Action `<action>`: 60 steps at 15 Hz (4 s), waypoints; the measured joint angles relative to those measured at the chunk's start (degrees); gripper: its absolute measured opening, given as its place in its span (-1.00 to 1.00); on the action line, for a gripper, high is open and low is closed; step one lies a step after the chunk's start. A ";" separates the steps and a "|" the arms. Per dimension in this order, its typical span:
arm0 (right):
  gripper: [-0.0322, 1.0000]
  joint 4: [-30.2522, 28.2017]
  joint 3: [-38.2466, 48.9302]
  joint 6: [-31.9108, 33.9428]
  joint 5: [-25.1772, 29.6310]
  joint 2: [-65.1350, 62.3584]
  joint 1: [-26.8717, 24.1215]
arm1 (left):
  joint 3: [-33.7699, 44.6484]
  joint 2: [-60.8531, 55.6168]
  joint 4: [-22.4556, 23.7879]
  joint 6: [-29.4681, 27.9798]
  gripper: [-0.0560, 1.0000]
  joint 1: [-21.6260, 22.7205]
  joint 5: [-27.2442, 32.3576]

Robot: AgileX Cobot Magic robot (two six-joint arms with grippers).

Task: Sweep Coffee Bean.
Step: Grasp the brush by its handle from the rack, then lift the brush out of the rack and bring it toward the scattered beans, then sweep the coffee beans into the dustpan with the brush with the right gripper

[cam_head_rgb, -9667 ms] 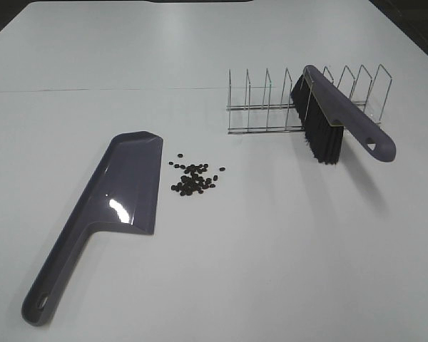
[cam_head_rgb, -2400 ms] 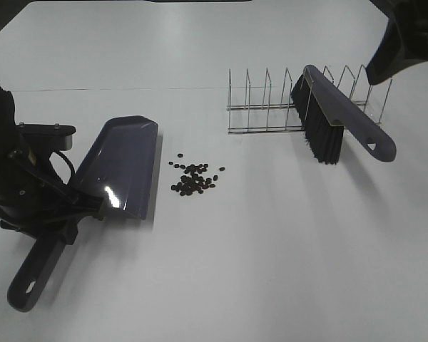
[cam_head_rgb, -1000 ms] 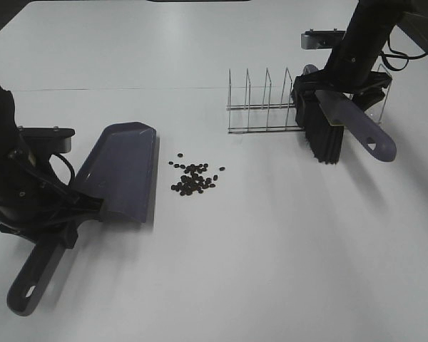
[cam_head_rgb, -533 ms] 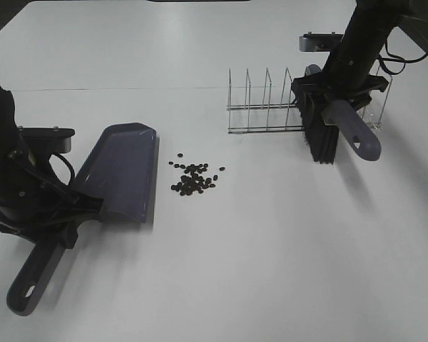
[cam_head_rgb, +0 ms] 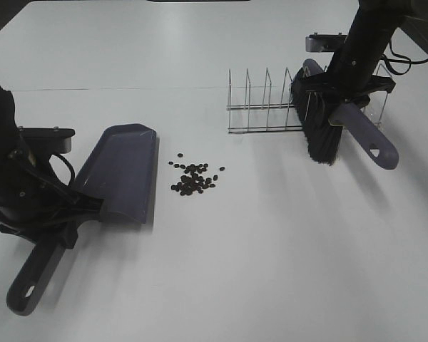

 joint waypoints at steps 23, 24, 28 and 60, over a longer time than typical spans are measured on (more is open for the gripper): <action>-0.31 -16.56 23.66 20.40 0.29 -23.89 24.47 | -1.49 4.41 5.61 0.46 -0.30 0.00 -1.43; -0.31 -16.79 23.84 21.66 0.23 -23.89 25.27 | -1.78 5.16 5.79 0.86 -0.30 0.00 -1.49; -0.31 -19.42 30.14 27.50 -0.52 -23.89 26.47 | -2.86 7.68 5.84 2.52 -0.30 0.00 -1.89; -0.31 8.25 3.55 29.05 -8.94 0.86 37.18 | -3.90 8.54 5.50 4.53 -0.30 0.00 -2.64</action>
